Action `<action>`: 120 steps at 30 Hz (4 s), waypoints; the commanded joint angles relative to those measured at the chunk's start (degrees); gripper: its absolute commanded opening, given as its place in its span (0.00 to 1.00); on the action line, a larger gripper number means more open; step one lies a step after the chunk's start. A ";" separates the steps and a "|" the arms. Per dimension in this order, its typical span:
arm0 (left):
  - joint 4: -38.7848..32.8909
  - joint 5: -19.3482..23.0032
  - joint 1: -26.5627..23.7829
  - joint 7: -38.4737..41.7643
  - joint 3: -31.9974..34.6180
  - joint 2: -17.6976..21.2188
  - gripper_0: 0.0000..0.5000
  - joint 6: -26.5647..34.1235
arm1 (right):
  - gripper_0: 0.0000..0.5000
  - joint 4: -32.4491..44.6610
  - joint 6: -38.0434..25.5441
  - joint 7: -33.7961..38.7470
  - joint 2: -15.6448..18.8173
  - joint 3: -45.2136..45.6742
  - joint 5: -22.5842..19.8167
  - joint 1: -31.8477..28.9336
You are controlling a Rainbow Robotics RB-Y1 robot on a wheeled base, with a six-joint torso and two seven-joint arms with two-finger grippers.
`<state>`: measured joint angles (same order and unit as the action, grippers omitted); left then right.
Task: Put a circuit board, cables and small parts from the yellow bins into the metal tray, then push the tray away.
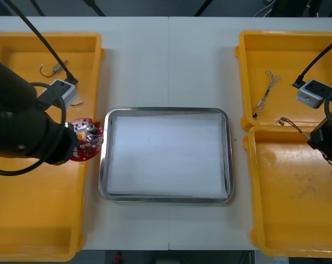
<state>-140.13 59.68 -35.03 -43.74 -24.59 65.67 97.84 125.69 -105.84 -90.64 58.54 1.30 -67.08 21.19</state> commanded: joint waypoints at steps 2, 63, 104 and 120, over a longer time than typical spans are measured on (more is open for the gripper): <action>-0.32 -6.25 -6.02 -2.76 -7.14 -5.47 0.00 1.38 | 0.00 0.34 -0.07 1.35 -0.53 -0.50 -0.42 1.48; 19.81 -23.56 -11.90 1.11 -34.39 -24.01 0.00 -2.22 | 0.00 0.34 -0.07 1.35 -0.53 -0.50 -0.42 1.48; 7.59 -14.25 -14.10 -0.47 -22.70 -16.98 1.00 0.77 | 0.00 0.34 -0.07 1.35 -0.53 -0.50 -0.42 1.48; 10.76 8.78 -18.50 -2.32 0.33 -3.44 1.00 3.41 | 0.00 0.26 -0.33 1.61 -1.41 -5.25 -0.95 3.15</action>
<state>-131.09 65.46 -50.91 -46.49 -29.24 58.37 100.46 125.34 -105.87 -90.64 57.90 -0.86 -67.24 21.34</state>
